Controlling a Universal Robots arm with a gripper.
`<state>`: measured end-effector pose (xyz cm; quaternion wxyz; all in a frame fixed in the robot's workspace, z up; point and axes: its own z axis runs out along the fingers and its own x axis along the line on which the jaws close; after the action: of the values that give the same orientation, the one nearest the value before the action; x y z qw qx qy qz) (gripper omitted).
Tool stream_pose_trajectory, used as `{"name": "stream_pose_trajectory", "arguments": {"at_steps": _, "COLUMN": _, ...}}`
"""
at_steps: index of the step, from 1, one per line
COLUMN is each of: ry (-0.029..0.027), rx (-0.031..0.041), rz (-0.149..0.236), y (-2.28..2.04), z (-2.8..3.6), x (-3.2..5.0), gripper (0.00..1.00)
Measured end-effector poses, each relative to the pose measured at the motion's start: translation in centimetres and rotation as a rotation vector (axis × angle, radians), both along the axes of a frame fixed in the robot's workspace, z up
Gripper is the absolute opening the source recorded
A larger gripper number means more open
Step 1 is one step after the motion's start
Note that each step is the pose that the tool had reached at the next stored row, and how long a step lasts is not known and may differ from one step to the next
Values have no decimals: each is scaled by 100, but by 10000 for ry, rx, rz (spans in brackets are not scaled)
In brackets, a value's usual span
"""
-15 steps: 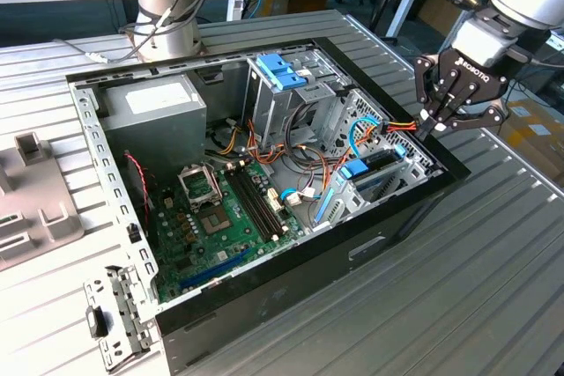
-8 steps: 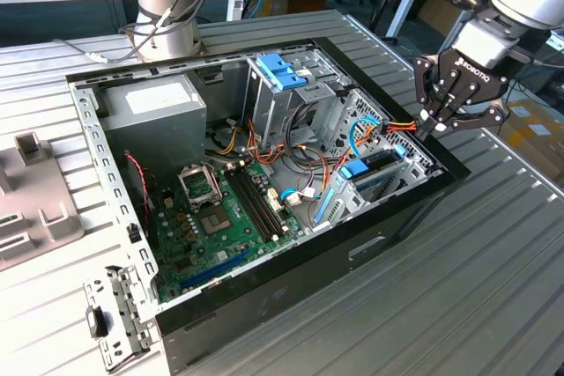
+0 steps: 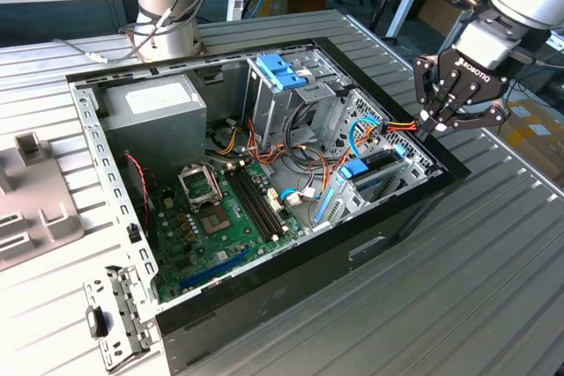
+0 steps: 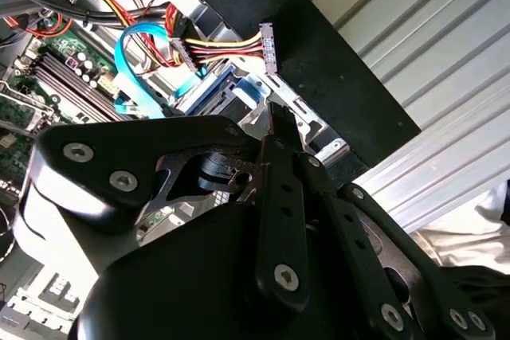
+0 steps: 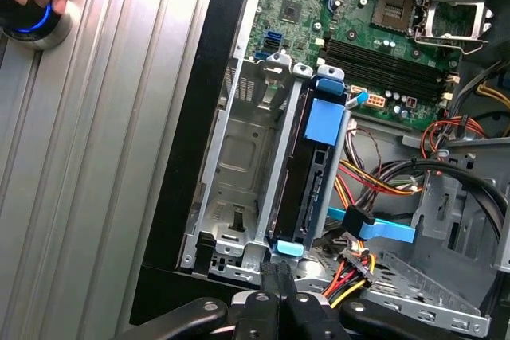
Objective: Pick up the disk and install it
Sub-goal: 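Insert the first disk wire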
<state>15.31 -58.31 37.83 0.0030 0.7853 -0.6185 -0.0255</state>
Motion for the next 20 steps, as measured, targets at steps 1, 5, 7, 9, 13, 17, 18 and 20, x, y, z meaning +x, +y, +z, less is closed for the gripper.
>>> {"name": "stream_pose_trajectory", "arguments": {"at_steps": 1, "ry": 0, "rx": 1, "rz": 50, "y": 0, "z": 0, "x": 0, "gripper": 11}}
{"name": "stream_pose_trajectory", "arguments": {"at_steps": 5, "ry": 0, "rx": 0, "rz": 194, "y": 0, "z": 0, "x": 0, "gripper": 11}}
{"name": "stream_pose_trajectory", "arguments": {"at_steps": 7, "ry": 0, "rx": 1, "rz": 330, "y": 0, "z": 0, "x": 0, "gripper": 11}}
{"name": "stream_pose_trajectory", "arguments": {"at_steps": 9, "ry": 0, "rx": 1, "rz": 417, "y": 0, "z": 0, "x": 0, "gripper": 11}}
{"name": "stream_pose_trajectory", "arguments": {"at_steps": 13, "ry": 0, "rx": 0, "rz": 557, "y": 0, "z": 0, "x": 0, "gripper": 11}}
{"name": "stream_pose_trajectory", "arguments": {"at_steps": 17, "ry": 0, "rx": 0, "rz": 696, "y": 0, "z": 0, "x": 0, "gripper": 11}}
{"name": "stream_pose_trajectory", "arguments": {"at_steps": 18, "ry": 0, "rx": 1, "rz": 724, "y": 0, "z": 0, "x": 0, "gripper": 11}}
{"name": "stream_pose_trajectory", "arguments": {"at_steps": 20, "ry": 0, "rx": 1, "rz": 798, "y": 0, "z": 0, "x": 0, "gripper": 11}}
